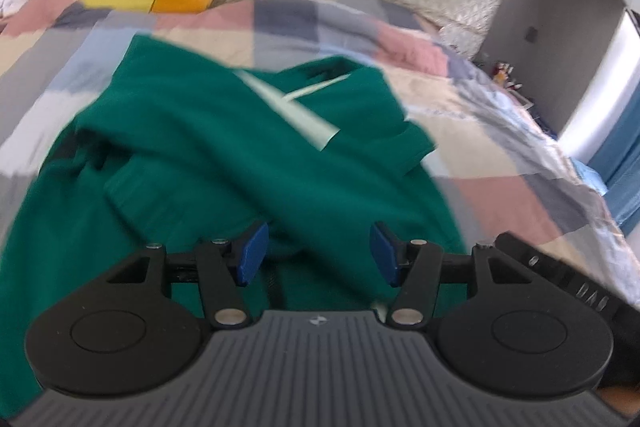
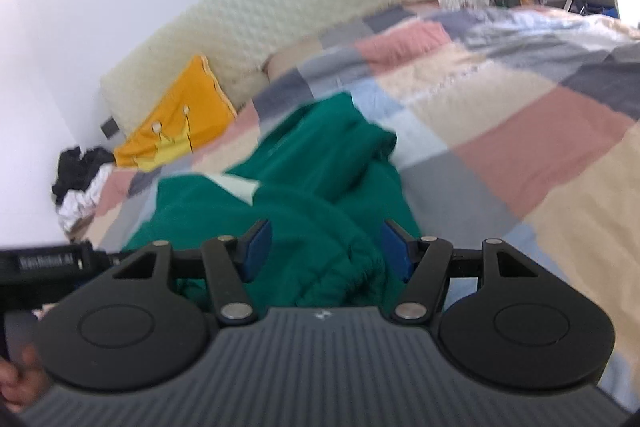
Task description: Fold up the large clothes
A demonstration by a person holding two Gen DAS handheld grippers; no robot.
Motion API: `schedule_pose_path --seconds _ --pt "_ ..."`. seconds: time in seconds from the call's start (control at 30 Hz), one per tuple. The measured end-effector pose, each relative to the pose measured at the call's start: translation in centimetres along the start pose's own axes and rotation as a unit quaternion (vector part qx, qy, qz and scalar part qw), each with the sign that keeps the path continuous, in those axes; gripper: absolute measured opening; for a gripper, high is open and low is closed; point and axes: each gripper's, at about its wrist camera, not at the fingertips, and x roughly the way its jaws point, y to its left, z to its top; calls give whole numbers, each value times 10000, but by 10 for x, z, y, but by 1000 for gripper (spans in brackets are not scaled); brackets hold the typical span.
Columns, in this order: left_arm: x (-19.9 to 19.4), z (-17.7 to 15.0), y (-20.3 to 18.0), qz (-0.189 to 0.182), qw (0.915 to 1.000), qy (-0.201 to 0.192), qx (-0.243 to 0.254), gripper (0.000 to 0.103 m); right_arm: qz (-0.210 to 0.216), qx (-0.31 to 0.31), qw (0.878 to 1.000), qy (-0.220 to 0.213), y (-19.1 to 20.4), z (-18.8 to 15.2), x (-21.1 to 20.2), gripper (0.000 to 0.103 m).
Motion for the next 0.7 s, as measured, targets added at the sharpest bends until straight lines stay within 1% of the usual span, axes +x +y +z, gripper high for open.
schedule_pose_path --seconds 0.1,0.2,0.27,0.37,0.4,0.43,0.53,0.63,0.7 --pt "9 -12 14 146 9998 -22 -99 62 -101 -147 9997 154 2 -6 12 64" --pt "11 -15 22 78 9996 -92 -244 62 -202 -345 9989 257 8 -10 25 64" --pt "9 -16 25 121 9996 -142 -217 62 -228 -604 9979 110 15 -13 25 63" --pt "7 -17 28 188 9995 -220 -116 62 -20 -1100 9939 -77 32 -16 29 63" --pt "6 -17 29 182 9995 -240 -135 62 57 -1202 9927 -72 35 -18 31 58" --pt "6 -17 33 167 9993 -245 -215 62 108 -1269 9918 -24 39 -20 35 54" --pt "7 -15 40 51 9991 -190 -369 62 75 -1457 9888 304 44 -30 53 51" --pt "8 -16 42 174 9991 -180 -330 62 -54 -1695 9825 770 43 -44 75 50" --pt "10 -18 41 348 9991 -143 -204 62 -58 -1799 9794 919 44 -49 82 49"
